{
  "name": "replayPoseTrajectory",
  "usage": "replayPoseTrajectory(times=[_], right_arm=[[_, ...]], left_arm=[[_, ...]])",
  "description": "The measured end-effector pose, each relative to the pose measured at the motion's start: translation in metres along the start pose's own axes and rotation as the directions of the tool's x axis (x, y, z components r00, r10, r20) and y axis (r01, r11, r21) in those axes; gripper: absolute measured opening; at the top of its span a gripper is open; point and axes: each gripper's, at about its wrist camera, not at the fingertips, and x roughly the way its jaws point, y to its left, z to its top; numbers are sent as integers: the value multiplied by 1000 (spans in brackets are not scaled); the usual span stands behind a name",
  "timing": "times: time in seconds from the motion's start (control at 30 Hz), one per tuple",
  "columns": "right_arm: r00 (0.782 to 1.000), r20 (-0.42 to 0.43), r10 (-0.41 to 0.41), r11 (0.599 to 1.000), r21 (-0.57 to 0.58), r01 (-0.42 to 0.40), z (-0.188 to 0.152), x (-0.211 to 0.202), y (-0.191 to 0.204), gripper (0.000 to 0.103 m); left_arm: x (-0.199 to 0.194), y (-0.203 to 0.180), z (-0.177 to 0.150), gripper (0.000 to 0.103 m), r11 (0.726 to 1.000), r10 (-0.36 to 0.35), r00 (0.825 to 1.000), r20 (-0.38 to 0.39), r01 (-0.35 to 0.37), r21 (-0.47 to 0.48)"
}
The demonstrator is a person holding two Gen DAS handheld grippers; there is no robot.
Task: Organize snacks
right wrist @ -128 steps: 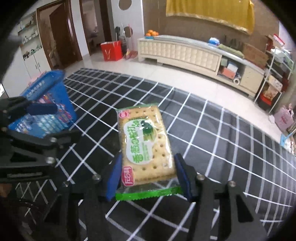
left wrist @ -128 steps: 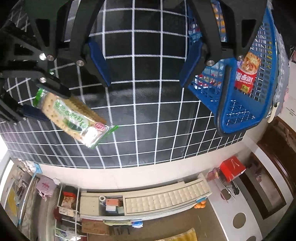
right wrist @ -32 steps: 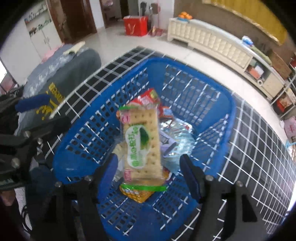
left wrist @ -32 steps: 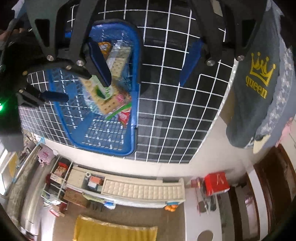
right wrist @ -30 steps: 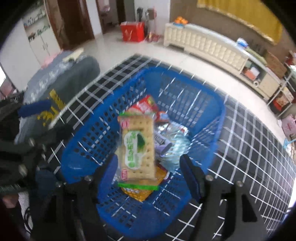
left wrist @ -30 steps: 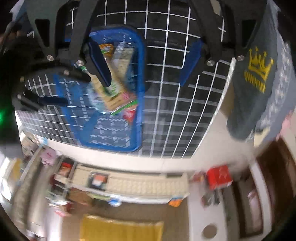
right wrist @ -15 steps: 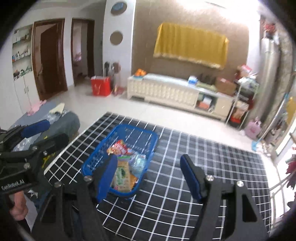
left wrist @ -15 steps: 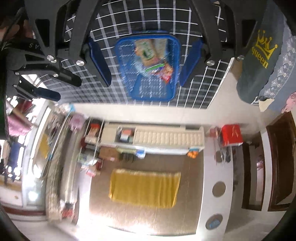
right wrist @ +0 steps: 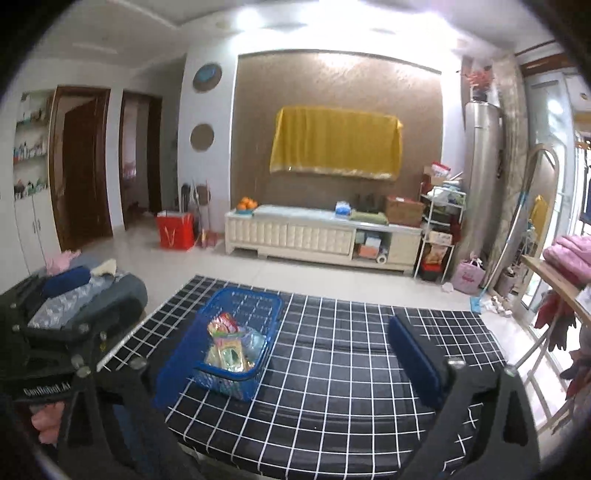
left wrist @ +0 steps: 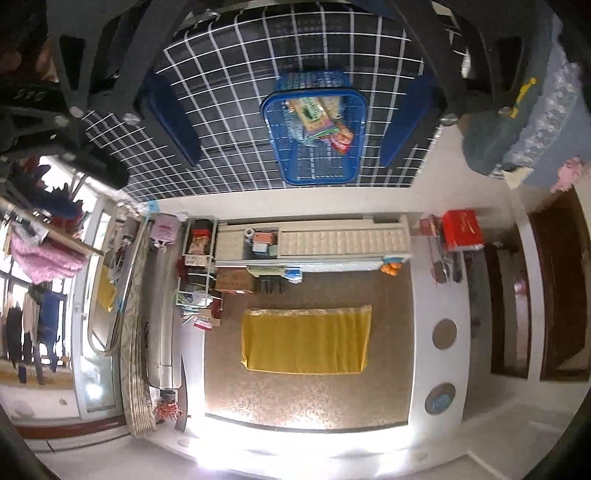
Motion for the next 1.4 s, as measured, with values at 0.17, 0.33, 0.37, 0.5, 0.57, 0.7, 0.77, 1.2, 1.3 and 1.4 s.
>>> replayPoseTrajectory(times=[0.17, 0.33, 0.37, 0.5, 0.57, 0.7, 0.77, 1.2, 1.3, 1.4], right_arm=[[1000, -28, -8, 1000, 29, 9, -9, -13, -6, 103], [1000, -16, -11, 999, 43, 11, -16, -28, -9, 103], [1000, -15, -10, 999, 43, 10, -16, -29, -9, 103], [1000, -16, -13, 999, 38, 13, -20, -36, -7, 103], [1000, -16, -13, 999, 36, 13, -20, -38, -7, 103], [1000, -16, -22, 999, 38, 23, -23, -40, -7, 103], [1000, -21, -18, 999, 44, 19, -25, -41, -8, 103], [999, -31, -20, 999, 40, 22, -28, -41, -8, 103], [999, -30, -26, 999, 38, 27, -28, -41, -7, 103], [999, -34, -25, 999, 41, 27, -29, -41, -8, 103]], left_arm=[[-20, -7, -5, 102, 1000, 19, 1000, 11, -19, -8], [-35, -15, -14, 102, 1000, 24, 1000, 14, -24, 7], [-35, -16, -16, 102, 1000, 27, 1000, 11, -27, 12], [-40, -17, -19, 102, 999, 36, 999, 11, -36, 20], [-41, -16, -19, 102, 999, 39, 999, 15, -40, 27], [-42, -18, -22, 102, 998, 46, 999, 14, -46, 35], [-43, -18, -22, 102, 999, 42, 999, 10, -42, 33], [-39, -17, -26, 102, 999, 40, 999, -16, -40, 25], [-39, -19, -26, 102, 999, 40, 999, -20, -39, 26], [-38, -19, -26, 102, 999, 38, 999, -22, -37, 26]])
